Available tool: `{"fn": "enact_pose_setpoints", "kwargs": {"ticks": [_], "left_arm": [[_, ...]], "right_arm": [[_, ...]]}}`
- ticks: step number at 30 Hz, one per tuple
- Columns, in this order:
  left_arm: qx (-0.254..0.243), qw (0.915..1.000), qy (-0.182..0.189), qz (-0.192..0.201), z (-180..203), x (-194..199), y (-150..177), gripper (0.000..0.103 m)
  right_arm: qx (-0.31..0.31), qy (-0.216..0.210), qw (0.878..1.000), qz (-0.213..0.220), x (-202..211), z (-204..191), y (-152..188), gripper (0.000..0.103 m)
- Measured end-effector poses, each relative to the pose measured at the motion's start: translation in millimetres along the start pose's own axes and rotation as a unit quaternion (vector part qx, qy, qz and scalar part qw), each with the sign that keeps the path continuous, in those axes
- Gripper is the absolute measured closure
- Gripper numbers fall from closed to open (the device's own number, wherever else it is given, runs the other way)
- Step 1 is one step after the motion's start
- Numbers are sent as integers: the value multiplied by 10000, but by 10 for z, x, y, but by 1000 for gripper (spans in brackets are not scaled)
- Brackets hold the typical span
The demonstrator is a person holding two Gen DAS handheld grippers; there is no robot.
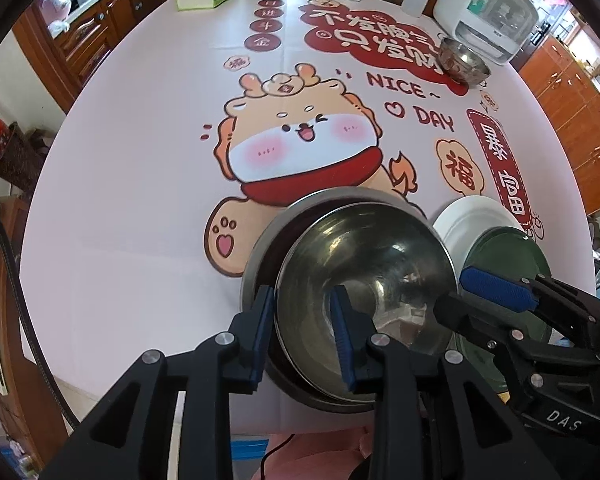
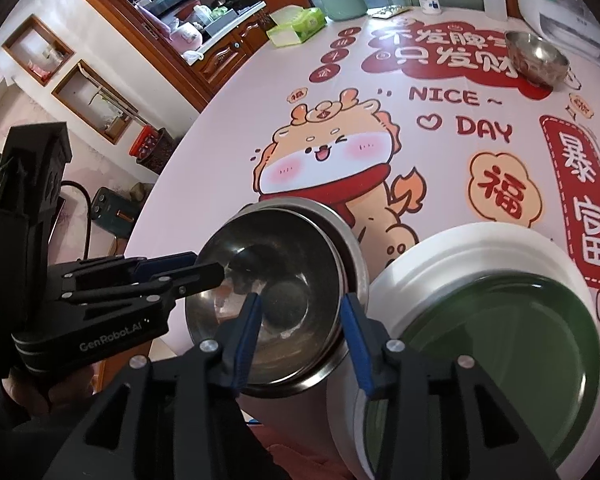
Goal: Organize plates and bowls
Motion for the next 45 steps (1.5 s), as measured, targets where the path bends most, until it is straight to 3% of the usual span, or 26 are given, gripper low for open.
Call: {"fn": "enact_pose_setpoints", "kwargs": {"ticks": [21, 24, 45], "left_arm": [[-78, 9987, -61, 508, 84, 312, -237, 66], [-203, 9979, -90, 612, 180, 357, -300, 59], [-665, 9874, 137, 1432, 1287, 578, -1186, 52]], "right_arm": [[-277, 298, 9983, 423, 304, 252, -107, 61], [-285, 406, 9972, 563, 392, 330, -154, 61], [-425, 1059, 9855, 1254, 1140, 1312, -824, 59]]}}
Point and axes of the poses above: each gripper's, at about its wrist camera, not at the fingertips, and x roughly against the way its jaws point, z to its right, y to its underside, the point moved 3 cm from there along -x, roughly the way its jaws point, and after that the axes turned 11 degrees about z, right-handed, at the moved point
